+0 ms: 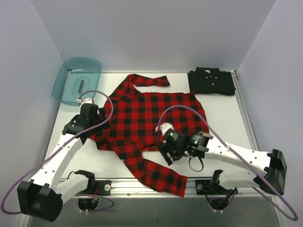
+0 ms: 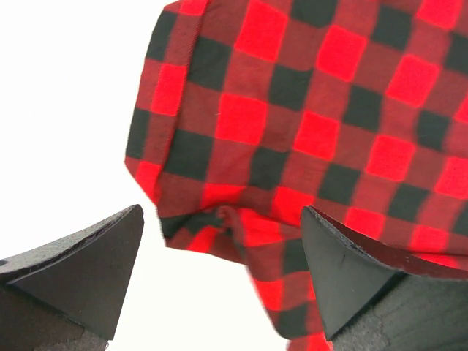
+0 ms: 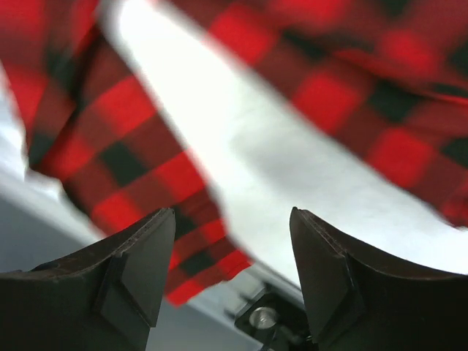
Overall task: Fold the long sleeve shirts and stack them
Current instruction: Fold the shirt
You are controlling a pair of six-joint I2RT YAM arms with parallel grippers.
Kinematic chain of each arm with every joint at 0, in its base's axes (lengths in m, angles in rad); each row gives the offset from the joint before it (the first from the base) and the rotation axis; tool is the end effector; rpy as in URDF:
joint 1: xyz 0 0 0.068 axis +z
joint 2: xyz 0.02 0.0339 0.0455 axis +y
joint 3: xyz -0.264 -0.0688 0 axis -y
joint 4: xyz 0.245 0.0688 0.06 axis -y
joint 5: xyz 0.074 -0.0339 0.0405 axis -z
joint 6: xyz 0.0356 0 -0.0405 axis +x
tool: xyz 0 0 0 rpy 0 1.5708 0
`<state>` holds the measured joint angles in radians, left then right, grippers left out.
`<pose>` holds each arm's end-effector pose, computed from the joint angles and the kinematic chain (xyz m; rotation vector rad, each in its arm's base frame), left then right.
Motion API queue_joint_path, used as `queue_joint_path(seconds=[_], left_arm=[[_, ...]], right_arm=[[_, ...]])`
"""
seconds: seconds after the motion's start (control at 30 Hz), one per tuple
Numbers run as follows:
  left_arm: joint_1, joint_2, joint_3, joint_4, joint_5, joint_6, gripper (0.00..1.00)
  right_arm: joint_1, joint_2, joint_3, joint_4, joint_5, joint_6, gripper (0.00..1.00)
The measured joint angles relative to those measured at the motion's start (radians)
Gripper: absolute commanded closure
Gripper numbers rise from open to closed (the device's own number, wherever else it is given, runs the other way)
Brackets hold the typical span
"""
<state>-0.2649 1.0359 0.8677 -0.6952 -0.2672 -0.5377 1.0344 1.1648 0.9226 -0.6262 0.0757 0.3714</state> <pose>0.2026 -0.0452 0.2764 -0.4427 2.3529 -0.0490 0.1243 0.2038 0.2719 -0.7837 2.3838 0.5218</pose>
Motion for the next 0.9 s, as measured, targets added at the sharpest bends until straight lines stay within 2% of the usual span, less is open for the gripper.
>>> queue_joint_path(seconds=[0.13, 0.33, 0.47, 0.5, 0.53, 0.9], left_arm=[[0.0, -0.029, -0.069, 0.014, -0.051, 0.042, 0.03], [0.009, -0.04, -0.091, 0.022, -0.163, 0.058, 0.03], [0.03, -0.04, -0.091, 0.027, -0.192, 0.059, 0.03], [0.036, -0.04, -0.091, 0.027, -0.196, 0.059, 0.03], [0.04, -0.04, -0.091, 0.027, -0.199, 0.059, 0.03], [0.056, -0.041, -0.091, 0.027, -0.201, 0.057, 0.03]], right_arm=[[0.212, 0.067, -0.01, 0.026, -0.037, 0.006, 0.38], [0.354, 0.248, 0.016, 0.11, -0.119, 0.009, 0.43], [0.383, 0.38, 0.069, 0.172, -0.184, -0.018, 0.49], [0.385, 0.399, 0.076, 0.183, -0.199, -0.025, 0.56], [0.387, 0.418, 0.081, 0.197, -0.217, -0.035, 0.58], [0.387, 0.533, 0.146, 0.243, -0.369, -0.112, 0.59]])
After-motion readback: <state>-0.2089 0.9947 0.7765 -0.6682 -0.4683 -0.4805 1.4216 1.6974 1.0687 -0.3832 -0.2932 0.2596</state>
